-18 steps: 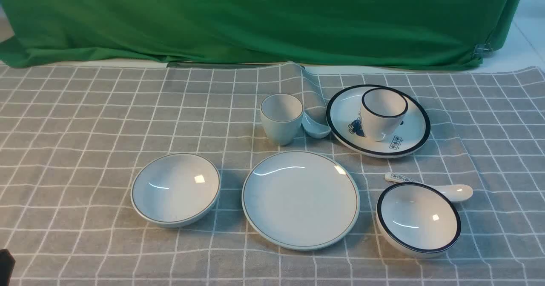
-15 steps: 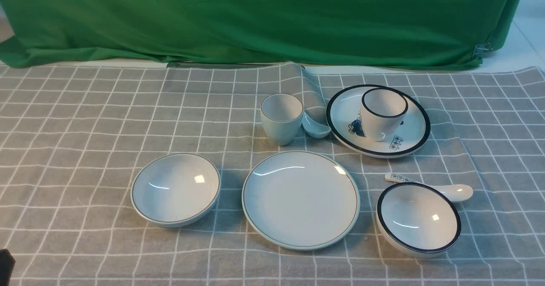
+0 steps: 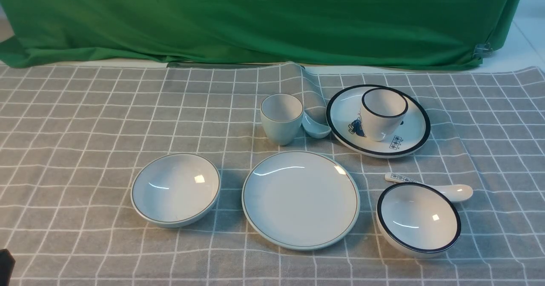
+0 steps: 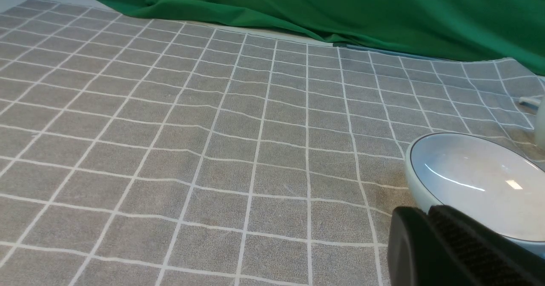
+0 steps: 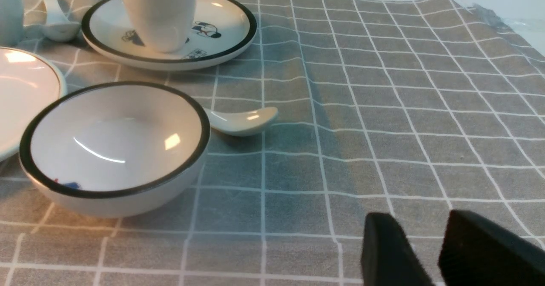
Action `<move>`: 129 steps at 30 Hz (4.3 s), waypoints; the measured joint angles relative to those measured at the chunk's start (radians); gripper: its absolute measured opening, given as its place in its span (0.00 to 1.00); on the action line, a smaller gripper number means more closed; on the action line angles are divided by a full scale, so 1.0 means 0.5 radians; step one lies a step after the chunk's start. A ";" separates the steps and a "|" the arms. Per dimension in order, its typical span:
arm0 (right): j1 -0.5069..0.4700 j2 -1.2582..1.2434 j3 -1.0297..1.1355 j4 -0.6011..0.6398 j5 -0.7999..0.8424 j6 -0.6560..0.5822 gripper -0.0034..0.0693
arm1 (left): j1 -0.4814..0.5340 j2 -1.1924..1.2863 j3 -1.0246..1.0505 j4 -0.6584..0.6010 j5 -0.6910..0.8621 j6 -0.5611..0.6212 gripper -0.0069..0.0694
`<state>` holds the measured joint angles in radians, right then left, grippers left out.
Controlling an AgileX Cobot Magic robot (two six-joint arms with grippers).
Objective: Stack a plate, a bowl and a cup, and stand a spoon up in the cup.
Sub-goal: Use the left arm to grab a blue rice bowl
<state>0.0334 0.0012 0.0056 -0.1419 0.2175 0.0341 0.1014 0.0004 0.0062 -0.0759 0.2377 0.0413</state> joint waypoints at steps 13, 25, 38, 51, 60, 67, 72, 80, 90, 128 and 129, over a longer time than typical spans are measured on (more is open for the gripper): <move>0.000 0.000 0.000 0.000 0.000 0.000 0.38 | 0.000 0.000 0.000 0.128 -0.072 0.000 0.11; 0.000 0.000 0.000 -0.116 0.000 -0.068 0.38 | 0.000 0.000 0.000 -0.316 -1.027 -0.310 0.11; 0.004 0.000 0.000 0.498 -0.914 1.038 0.38 | 0.000 0.149 -0.322 -0.251 -1.578 -0.701 0.11; 0.004 0.000 0.000 0.533 -1.394 1.067 0.38 | 0.000 1.514 -1.786 -0.071 0.815 -0.230 0.11; 0.004 0.012 -0.212 0.382 -0.950 1.066 0.37 | -0.002 2.177 -1.850 -0.330 1.191 0.301 0.11; 0.139 0.641 -1.163 0.301 0.269 0.496 0.10 | -0.158 2.618 -1.993 -0.295 1.386 0.306 0.11; 0.402 1.362 -1.891 0.284 1.151 0.066 0.08 | -0.245 2.918 -2.325 -0.281 1.617 0.258 0.11; 0.707 1.983 -2.073 0.284 1.351 -0.056 0.08 | -0.245 3.166 -2.658 -0.212 1.642 0.231 0.20; 1.129 2.348 -2.073 0.284 1.273 -0.068 0.08 | -0.245 3.415 -2.681 -0.164 1.578 0.229 0.73; 1.262 2.363 -2.073 0.284 1.027 -0.055 0.10 | -0.386 3.849 -2.681 -0.039 1.366 0.121 0.47; 1.262 2.363 -2.073 0.284 1.027 -0.055 0.10 | -0.386 3.849 -2.681 -0.041 1.366 0.121 0.43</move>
<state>0.6642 1.1825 -1.0311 0.0000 0.7309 0.0066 -0.0914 1.9248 -1.3341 -0.0963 0.9207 0.1018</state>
